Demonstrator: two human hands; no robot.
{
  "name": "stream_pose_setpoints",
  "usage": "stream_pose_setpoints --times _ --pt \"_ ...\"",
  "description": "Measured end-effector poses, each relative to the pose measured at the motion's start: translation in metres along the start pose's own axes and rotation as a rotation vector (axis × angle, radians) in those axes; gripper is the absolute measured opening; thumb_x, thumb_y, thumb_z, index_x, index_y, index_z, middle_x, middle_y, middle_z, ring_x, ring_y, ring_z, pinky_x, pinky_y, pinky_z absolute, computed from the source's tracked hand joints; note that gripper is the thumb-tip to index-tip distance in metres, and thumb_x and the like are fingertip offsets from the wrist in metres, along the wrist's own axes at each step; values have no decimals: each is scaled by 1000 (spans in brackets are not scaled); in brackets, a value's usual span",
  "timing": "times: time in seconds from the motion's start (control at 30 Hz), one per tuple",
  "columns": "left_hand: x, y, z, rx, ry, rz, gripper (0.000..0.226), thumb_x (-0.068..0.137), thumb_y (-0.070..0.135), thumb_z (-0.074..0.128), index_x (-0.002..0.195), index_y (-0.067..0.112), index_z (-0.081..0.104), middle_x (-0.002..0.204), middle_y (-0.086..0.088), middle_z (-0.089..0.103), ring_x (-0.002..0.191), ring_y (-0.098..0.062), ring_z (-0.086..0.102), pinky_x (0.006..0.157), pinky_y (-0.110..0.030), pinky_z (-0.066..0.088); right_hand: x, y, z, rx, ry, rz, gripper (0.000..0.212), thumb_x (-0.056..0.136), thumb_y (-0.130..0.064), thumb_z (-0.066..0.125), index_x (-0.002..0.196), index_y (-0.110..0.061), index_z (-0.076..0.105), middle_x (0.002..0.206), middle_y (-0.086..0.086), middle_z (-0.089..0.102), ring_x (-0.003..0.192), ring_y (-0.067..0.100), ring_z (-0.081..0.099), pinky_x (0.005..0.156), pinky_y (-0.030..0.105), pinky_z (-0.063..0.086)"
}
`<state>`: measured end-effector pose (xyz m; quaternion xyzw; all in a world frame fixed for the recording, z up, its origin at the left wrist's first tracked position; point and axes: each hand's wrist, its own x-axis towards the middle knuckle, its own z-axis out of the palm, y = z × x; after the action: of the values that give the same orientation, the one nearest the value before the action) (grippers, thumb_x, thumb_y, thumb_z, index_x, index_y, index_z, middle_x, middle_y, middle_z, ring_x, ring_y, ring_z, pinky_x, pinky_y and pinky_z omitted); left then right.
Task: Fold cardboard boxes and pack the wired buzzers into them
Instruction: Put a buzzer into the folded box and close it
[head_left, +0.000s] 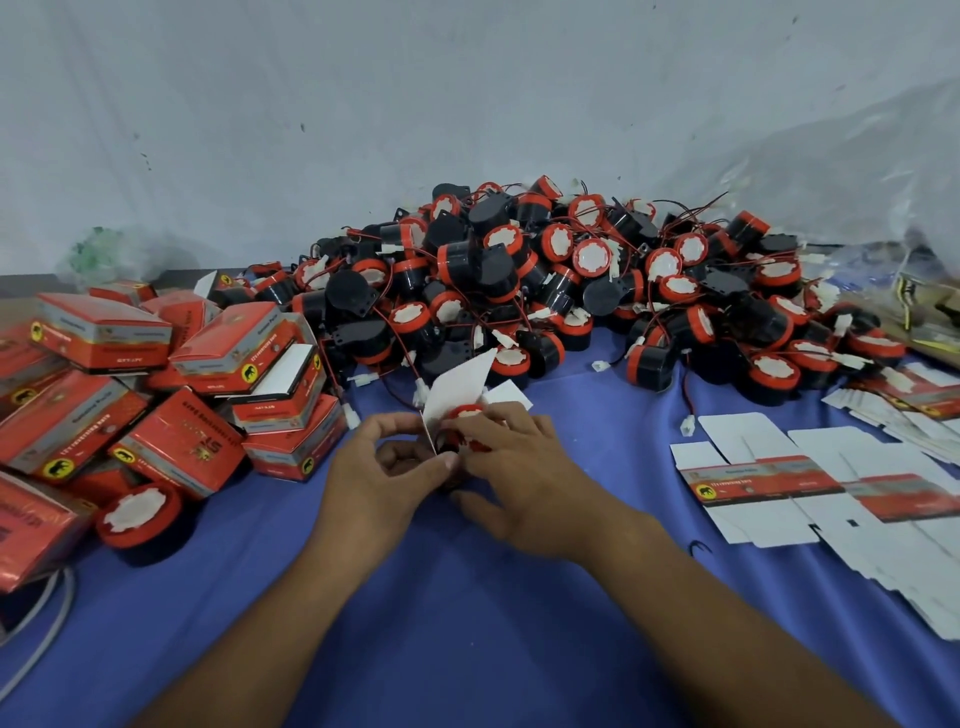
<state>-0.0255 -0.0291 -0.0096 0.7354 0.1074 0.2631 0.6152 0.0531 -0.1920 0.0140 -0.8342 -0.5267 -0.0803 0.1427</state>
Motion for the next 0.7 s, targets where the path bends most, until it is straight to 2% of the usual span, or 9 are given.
stream_pose_setpoints --times 0.1,0.2,0.3,0.4,0.5,0.57,0.7 --pt "0 0 -4 98 42 29 30 78 21 82 102 27 65 86 5 73 81 -4 69 67 -11 52 0 1 -1 -17 25 -39 39 99 -26 51 138 -24 54 148 -10 45 135 22 33 106 36 27" --pt "0 0 -5 228 91 64 27 81 37 75 104 31 62 101 10 65 90 1 62 71 -13 50 1 0 0 45 6 -59 48 96 -11 50 144 -19 45 147 -4 49 136 21 34 108 37 29" --pt "1 -1 -3 231 91 78 26 86 31 74 107 29 60 110 12 61 100 1 58 76 -22 50 2 0 1 128 26 -18 48 96 -7 47 142 -14 41 137 1 58 132 20 41 106 39 32" --pt "1 0 -2 237 62 78 20 89 23 70 101 29 56 104 12 63 100 -4 59 76 -24 51 4 0 2 64 21 -13 51 97 -10 50 147 -14 44 143 1 54 135 22 37 107 37 30" --pt "-1 1 -1 279 61 129 20 90 18 69 98 30 56 98 16 62 96 -1 58 70 -10 45 3 0 1 30 47 -15 42 98 -23 54 140 -21 54 148 0 43 130 26 35 108 41 31" --pt "-3 2 -1 304 46 171 24 89 14 69 98 32 55 100 22 59 96 2 56 72 -5 42 2 -2 0 14 36 27 42 97 -36 56 138 -28 54 153 2 31 134 26 28 111 42 30" --pt "-3 0 -2 370 -1 207 27 90 18 68 109 36 59 109 19 62 104 -2 57 84 -12 44 3 -4 1 -45 28 75 38 96 -48 56 131 -32 55 156 5 25 137 30 23 110 45 29"
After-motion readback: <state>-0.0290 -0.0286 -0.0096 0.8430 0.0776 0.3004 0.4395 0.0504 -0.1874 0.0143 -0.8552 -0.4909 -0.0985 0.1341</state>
